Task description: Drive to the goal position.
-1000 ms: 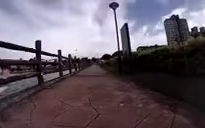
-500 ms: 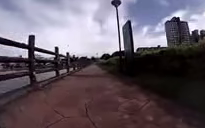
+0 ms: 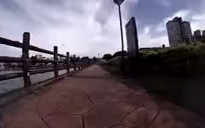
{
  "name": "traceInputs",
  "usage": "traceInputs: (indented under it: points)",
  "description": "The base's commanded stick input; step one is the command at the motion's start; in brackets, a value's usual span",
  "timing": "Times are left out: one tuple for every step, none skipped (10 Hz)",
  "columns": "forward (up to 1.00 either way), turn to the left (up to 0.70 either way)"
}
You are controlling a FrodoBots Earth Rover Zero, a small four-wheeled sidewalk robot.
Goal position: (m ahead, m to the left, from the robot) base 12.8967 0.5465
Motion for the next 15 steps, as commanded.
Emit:
traceInputs:
  points:
    - [0.70, 0.11]
    - [0.70, 0.11]
    - [0.70, 0.11]
    - [0.70, 0.09]
    - [0.70, 0.06]
    - [0.70, 0.03]
    - [0.70, 0.00]
    - [0.70, -0.01]
    - [0.70, 0.00]
    - [0.70, 0.02]
    - [0.70, 0.04]
    - [0.70, 0.04]
    - [0.70, 0.04]
    - [0.70, 0.05]
    - [0.70, 0.05]
